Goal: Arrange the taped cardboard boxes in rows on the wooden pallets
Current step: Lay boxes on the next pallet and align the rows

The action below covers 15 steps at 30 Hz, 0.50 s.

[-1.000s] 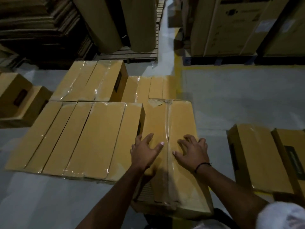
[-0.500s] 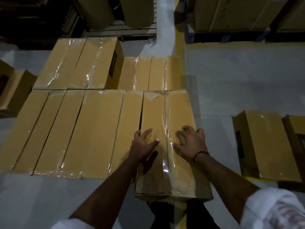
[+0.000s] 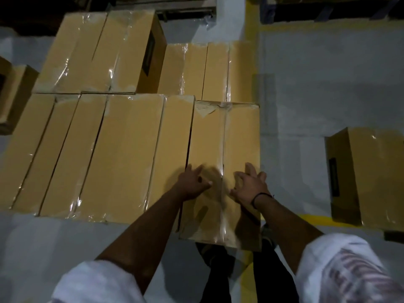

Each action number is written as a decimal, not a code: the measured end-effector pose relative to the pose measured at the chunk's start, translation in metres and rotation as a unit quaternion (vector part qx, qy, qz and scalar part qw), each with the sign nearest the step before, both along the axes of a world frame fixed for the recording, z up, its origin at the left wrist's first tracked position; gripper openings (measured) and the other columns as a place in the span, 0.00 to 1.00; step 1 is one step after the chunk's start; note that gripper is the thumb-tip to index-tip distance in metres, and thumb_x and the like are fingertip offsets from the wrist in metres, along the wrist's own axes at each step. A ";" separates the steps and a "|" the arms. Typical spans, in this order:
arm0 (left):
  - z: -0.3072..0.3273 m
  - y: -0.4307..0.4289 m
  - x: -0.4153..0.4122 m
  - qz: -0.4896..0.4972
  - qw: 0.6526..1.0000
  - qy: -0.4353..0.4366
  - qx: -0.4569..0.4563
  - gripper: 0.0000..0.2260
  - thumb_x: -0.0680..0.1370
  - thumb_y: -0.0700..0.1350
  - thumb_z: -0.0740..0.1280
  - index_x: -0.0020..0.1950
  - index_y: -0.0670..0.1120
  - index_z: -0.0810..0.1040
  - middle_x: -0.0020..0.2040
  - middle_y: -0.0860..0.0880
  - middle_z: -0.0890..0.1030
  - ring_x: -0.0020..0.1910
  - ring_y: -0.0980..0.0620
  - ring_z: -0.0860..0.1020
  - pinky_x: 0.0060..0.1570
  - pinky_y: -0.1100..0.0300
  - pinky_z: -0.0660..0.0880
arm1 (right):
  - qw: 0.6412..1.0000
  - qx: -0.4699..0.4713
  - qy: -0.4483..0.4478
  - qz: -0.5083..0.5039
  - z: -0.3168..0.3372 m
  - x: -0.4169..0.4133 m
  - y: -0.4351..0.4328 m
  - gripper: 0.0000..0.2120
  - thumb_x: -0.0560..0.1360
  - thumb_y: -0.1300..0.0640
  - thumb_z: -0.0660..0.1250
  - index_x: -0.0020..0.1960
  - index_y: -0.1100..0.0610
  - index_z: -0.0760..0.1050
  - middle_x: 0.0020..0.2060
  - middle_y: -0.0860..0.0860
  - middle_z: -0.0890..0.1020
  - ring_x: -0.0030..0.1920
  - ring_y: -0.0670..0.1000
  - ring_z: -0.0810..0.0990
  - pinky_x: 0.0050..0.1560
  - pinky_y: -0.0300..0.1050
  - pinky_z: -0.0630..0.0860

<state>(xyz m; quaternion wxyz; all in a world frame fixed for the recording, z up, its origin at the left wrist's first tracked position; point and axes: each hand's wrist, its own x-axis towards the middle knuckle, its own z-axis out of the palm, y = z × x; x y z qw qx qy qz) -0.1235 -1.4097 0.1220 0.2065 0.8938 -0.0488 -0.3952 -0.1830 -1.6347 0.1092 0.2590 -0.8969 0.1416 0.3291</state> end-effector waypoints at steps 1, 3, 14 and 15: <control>-0.006 0.004 -0.007 -0.034 0.999 0.002 0.018 0.41 0.77 0.67 0.67 0.83 0.53 0.56 0.83 0.41 0.54 0.80 0.36 0.57 0.76 0.41 0.60 | 1.000 -0.008 0.007 0.015 -0.002 -0.004 0.002 0.35 0.73 0.39 0.72 0.76 0.44 0.66 0.81 0.46 0.44 0.77 0.64 0.47 0.74 0.61 0.62; -0.014 0.015 -0.024 -0.104 0.993 0.013 0.060 0.44 0.74 0.69 0.67 0.83 0.55 0.52 0.84 0.43 0.47 0.81 0.34 0.49 0.77 0.38 0.58 | 0.999 -0.021 0.018 0.029 0.001 -0.010 0.004 0.35 0.73 0.39 0.72 0.76 0.45 0.65 0.81 0.48 0.42 0.77 0.66 0.45 0.74 0.62 0.63; -0.009 0.068 -0.085 -0.261 0.954 -0.060 0.135 0.59 0.71 0.54 0.79 0.83 0.52 0.36 0.79 0.38 0.27 0.81 0.35 0.37 0.75 0.41 0.63 | 0.978 0.002 0.053 -0.202 -0.009 -0.070 0.031 0.50 0.77 0.57 0.70 0.82 0.47 0.35 0.80 0.57 0.48 0.68 0.66 0.71 0.65 0.58 0.74; -0.009 0.070 -0.088 -0.278 0.948 -0.063 0.141 0.63 0.68 0.56 0.81 0.83 0.52 0.35 0.79 0.37 0.27 0.80 0.34 0.36 0.75 0.40 0.62 | 0.979 -0.002 0.048 -0.199 -0.010 -0.072 0.032 0.50 0.77 0.57 0.70 0.82 0.46 0.35 0.80 0.57 0.48 0.68 0.66 0.72 0.65 0.58 0.74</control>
